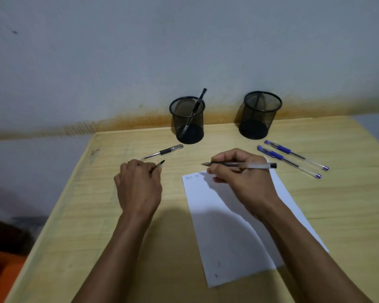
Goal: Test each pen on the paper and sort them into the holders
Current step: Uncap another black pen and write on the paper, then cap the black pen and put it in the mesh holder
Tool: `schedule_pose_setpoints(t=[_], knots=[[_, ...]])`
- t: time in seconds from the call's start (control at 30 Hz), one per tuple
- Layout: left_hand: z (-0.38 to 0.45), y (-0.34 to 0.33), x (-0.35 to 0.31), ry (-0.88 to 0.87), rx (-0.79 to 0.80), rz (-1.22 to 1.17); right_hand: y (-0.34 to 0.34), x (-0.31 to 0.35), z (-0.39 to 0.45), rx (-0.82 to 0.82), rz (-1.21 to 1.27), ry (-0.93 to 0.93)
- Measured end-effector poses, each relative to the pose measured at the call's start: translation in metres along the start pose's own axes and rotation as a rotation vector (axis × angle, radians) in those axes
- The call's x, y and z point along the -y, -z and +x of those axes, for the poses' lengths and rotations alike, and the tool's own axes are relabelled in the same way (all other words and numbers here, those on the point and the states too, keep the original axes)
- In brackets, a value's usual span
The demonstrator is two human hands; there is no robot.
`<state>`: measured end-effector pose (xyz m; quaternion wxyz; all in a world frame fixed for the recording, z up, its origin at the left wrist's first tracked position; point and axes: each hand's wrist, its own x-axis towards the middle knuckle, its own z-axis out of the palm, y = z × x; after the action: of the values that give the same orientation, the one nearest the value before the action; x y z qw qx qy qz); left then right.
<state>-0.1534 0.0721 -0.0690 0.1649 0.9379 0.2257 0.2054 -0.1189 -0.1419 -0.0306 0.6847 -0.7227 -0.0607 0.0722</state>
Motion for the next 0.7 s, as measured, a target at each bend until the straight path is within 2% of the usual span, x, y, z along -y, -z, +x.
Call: schedule_pose_setpoints(t=[0.1, 0.17, 0.3, 0.43, 0.7], knots=[[0.0, -0.001, -0.003, -0.038, 0.022, 0.07, 0.004, 0.003, -0.014, -0.028, 0.021, -0.013], [-0.004, 0.003, -0.007, -0.06, 0.03, 0.035, 0.006, 0.005, -0.021, -0.035, 0.013, -0.016], [-0.029, 0.027, -0.027, -0.073, 0.018, -0.402, 0.008, 0.022, -0.036, -0.012, 0.109, 0.024], [-0.054, 0.051, -0.044, -0.09, 0.052, -0.671, 0.016, 0.044, -0.052, -0.014, 0.115, 0.147], [-0.075, 0.074, -0.053, -0.256, 0.105, -0.683, 0.029, 0.057, -0.071, 0.002, 0.052, 0.218]])
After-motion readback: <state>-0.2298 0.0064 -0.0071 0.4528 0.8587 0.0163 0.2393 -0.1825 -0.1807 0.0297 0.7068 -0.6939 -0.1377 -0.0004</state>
